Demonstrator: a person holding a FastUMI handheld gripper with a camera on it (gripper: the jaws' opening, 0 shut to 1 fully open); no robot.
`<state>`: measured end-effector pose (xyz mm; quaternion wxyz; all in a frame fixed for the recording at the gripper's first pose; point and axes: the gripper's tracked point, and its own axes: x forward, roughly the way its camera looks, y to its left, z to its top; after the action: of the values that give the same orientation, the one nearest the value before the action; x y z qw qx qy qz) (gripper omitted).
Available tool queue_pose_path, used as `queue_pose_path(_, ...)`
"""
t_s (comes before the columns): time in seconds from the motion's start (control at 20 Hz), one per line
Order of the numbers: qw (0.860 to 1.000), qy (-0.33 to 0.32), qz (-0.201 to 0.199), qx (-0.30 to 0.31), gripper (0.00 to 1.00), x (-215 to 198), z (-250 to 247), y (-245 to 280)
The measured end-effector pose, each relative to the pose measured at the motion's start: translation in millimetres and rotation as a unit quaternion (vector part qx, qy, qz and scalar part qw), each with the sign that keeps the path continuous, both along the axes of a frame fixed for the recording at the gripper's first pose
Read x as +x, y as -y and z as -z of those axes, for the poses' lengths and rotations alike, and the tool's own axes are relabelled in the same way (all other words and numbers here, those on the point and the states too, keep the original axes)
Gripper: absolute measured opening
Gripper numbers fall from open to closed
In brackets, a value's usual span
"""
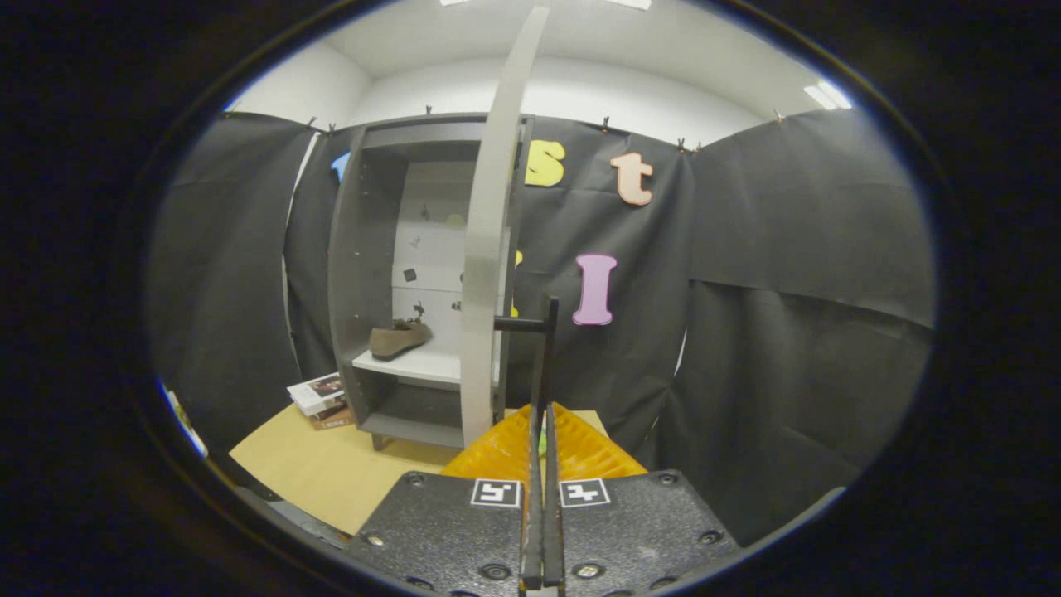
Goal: Open the shoe cabinet door, grab the shoes and put them into the shoe cabinet, then close the shoe cabinet door.
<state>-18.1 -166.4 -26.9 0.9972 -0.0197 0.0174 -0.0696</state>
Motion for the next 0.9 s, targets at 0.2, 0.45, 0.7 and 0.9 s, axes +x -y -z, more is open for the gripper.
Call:
queue_pose_path(0.2,0.999,-0.027,-0.03,-0.005,0.35,-35,31,-36)
queue_pose_path(0.45,0.991,-0.087,-0.099,0.028,0.8,-33,115,-119)
queue_pose_path(0.7,0.975,-0.155,-0.155,0.028,0.82,1,207,-196)
queue_pose_path(0.9,0.969,-0.183,-0.156,0.053,0.81,41,264,-227)
